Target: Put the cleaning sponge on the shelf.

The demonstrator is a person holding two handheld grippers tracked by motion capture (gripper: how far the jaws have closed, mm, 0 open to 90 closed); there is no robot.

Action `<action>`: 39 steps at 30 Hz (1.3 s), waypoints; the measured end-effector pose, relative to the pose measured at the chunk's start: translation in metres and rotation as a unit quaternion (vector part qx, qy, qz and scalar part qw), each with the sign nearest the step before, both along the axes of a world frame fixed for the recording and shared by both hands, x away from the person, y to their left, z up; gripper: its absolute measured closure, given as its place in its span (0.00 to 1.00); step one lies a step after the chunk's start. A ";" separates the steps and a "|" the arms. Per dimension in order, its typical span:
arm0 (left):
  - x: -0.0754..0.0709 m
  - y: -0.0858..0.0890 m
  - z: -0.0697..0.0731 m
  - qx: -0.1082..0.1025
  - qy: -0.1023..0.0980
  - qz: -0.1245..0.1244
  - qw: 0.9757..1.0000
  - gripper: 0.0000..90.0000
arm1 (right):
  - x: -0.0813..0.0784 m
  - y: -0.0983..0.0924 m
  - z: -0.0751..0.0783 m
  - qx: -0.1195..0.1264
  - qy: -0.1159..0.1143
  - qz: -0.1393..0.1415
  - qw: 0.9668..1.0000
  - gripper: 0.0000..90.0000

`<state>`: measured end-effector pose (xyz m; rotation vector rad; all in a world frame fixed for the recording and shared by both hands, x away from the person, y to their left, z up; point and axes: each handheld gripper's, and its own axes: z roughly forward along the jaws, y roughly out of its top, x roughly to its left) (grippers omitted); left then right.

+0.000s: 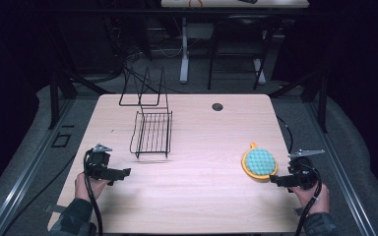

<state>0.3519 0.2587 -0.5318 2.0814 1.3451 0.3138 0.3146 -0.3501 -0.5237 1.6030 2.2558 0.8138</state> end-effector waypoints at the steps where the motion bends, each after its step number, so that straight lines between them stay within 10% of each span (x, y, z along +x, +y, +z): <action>1: 0.000 0.000 0.000 -0.001 0.000 0.001 1.000 0.00 | 0.000 0.000 -0.001 0.001 0.001 0.000 1.000 0.15; 39: -0.008 0.006 0.002 -0.021 -0.004 -0.001 1.000 0.00 | 0.031 0.026 0.006 0.008 -0.025 0.049 0.998 0.00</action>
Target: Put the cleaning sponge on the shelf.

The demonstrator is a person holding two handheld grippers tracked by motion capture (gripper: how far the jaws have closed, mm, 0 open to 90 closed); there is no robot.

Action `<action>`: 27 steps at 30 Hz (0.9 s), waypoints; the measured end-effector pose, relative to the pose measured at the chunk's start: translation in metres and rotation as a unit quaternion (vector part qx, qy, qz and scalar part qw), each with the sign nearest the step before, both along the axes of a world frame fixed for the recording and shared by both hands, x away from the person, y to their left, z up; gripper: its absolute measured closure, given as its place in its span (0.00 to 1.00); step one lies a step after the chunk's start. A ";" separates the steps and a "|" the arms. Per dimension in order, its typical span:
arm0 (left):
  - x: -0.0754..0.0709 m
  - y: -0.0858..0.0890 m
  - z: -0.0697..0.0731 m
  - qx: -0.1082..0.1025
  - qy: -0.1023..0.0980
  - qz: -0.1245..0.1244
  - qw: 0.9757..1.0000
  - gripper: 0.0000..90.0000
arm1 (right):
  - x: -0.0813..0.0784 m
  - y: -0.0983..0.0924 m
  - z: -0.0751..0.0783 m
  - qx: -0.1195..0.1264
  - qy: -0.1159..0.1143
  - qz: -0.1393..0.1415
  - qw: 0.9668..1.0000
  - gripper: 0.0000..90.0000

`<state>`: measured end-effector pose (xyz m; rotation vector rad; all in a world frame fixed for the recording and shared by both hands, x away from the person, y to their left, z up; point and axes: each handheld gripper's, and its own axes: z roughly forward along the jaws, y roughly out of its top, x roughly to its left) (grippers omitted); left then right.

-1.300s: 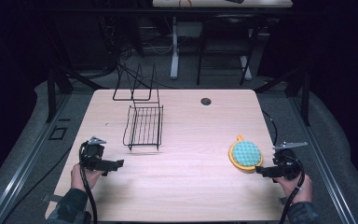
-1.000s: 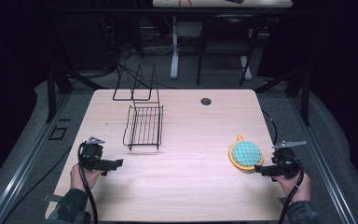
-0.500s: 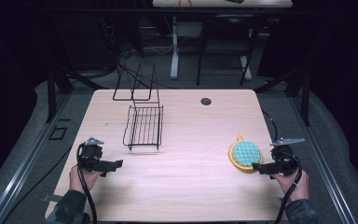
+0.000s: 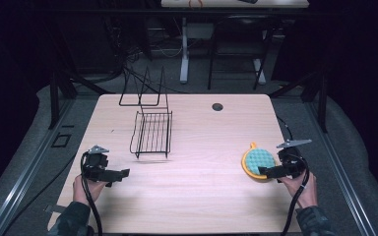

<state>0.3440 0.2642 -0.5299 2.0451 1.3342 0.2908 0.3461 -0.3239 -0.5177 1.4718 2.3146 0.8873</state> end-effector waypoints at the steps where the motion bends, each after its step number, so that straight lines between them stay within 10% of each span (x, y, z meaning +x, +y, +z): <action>1: 0.000 0.000 0.000 -0.001 -0.001 0.002 1.000 0.00 | 0.002 0.002 -0.001 -0.001 0.002 0.004 1.000 0.00; 12: 0.002 -0.003 -0.002 0.009 0.007 -0.001 1.000 0.00 | 0.023 0.005 -0.015 -0.023 0.021 -0.008 0.999 0.02; 27: 0.004 -0.005 -0.005 0.019 0.016 -0.005 1.000 0.00 | 0.038 0.016 -0.023 -0.055 0.033 -0.002 0.998 0.39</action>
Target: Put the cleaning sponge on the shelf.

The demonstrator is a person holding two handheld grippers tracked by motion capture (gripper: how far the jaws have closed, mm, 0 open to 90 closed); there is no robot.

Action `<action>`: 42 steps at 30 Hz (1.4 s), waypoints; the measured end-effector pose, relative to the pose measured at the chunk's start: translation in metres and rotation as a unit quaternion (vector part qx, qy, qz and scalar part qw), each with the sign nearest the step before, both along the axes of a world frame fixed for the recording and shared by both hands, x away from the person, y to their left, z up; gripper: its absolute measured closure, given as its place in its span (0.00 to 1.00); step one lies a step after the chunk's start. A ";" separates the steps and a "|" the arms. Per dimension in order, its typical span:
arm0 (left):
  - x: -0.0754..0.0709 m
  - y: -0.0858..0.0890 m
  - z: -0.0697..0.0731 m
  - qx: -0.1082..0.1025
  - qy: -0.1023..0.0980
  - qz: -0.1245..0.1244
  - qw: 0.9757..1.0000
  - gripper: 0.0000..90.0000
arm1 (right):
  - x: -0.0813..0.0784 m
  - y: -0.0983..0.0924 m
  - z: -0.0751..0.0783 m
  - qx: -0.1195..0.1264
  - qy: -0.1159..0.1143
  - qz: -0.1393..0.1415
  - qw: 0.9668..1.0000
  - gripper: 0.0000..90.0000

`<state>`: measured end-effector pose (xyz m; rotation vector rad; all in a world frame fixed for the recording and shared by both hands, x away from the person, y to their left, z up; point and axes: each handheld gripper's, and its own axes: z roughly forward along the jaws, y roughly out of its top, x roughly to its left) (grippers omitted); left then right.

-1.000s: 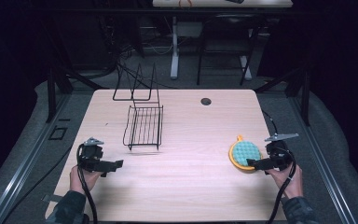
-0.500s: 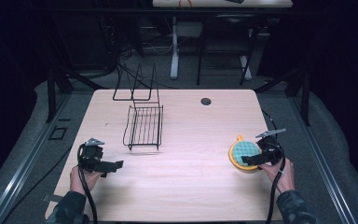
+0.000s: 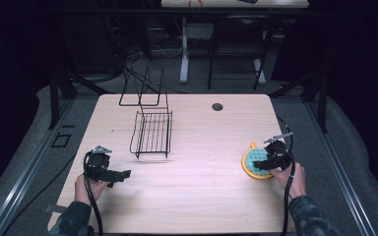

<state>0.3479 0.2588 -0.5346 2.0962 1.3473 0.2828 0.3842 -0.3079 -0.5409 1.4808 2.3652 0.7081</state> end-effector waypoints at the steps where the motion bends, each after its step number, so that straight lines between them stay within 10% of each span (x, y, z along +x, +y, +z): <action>1: 0.000 0.000 0.000 0.002 0.000 -0.001 1.000 0.00 | 0.000 -0.002 0.000 0.002 0.003 -0.001 1.000 0.46; 18: 0.000 0.000 -0.001 0.010 0.006 0.001 1.000 0.00 | 0.000 -0.002 -0.001 0.000 0.003 -0.016 1.000 0.98; 42: 0.000 0.003 -0.001 0.006 0.004 0.004 1.000 0.00 | -0.010 -0.005 0.016 0.009 -0.046 -0.025 0.999 1.00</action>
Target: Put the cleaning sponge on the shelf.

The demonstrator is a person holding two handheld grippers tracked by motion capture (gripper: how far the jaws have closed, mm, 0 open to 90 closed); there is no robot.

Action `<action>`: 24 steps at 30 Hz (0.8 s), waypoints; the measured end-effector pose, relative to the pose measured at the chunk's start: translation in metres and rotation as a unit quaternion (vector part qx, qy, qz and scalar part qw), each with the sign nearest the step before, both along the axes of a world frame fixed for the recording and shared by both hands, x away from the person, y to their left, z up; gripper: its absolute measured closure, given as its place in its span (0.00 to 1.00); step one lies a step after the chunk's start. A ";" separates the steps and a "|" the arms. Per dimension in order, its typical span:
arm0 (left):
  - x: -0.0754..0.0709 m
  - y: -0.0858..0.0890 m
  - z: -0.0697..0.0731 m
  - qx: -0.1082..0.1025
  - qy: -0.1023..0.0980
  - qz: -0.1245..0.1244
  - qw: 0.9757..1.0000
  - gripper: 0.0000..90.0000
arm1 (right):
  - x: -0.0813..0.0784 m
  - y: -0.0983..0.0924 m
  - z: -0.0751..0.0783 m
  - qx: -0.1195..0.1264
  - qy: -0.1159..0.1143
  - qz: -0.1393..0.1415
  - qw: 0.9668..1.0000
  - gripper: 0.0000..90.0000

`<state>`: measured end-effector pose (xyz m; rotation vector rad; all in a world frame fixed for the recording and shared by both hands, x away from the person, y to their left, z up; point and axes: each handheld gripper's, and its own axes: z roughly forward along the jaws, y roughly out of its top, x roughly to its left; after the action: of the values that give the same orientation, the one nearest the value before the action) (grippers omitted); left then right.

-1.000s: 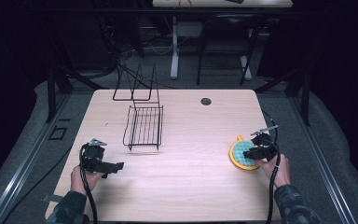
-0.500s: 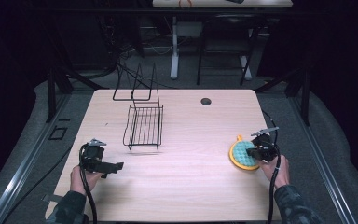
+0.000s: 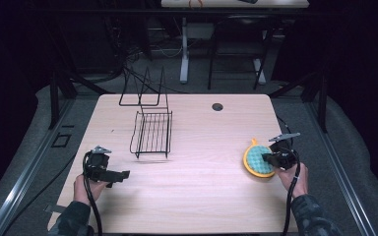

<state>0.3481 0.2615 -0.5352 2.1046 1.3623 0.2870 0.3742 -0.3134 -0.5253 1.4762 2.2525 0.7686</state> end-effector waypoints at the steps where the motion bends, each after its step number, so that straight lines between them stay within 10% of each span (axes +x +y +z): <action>1: 0.000 0.000 0.000 0.000 0.000 0.000 1.000 0.00 | -0.001 0.000 0.002 0.000 -0.001 0.000 1.000 1.00; 24: -0.001 0.000 0.000 -0.003 0.000 -0.002 1.000 0.00 | -0.009 0.021 0.036 0.009 -0.050 0.036 0.998 1.00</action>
<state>0.3475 0.2612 -0.5352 2.1015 1.3568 0.2807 0.3655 -0.2924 -0.4892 1.3409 2.2396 0.8663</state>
